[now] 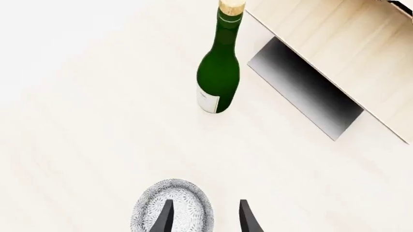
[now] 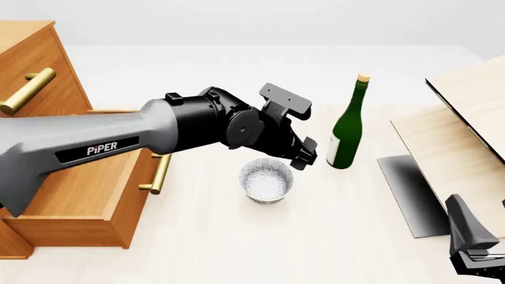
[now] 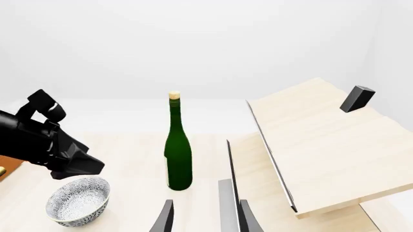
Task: Put the bowl in the bottom drawer of the cabinet.
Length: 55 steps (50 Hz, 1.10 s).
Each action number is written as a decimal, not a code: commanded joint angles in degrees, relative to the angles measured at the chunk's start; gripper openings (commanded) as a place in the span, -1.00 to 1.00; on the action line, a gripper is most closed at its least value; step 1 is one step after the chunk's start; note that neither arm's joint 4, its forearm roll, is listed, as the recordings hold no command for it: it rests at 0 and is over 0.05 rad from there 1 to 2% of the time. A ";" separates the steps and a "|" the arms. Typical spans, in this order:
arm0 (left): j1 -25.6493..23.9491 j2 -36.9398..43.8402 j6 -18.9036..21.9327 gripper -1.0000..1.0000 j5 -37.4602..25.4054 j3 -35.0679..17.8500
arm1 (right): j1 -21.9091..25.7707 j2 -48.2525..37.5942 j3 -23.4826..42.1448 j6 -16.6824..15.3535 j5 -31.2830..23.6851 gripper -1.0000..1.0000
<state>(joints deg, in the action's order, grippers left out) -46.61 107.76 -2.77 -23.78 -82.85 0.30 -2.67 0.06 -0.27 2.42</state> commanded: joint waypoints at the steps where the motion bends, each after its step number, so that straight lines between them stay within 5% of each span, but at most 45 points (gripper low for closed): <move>1: -0.30 2.15 -1.13 1.00 -0.42 -0.41 | 0.00 0.02 0.00 -0.01 -0.01 1.00; 55: -0.92 5.28 -7.16 1.00 2.15 2.67 | -0.01 0.02 0.00 0.00 -0.01 1.00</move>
<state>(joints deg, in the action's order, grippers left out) -47.40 112.76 -9.04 -21.51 -80.00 0.30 -2.66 0.06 -0.27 2.42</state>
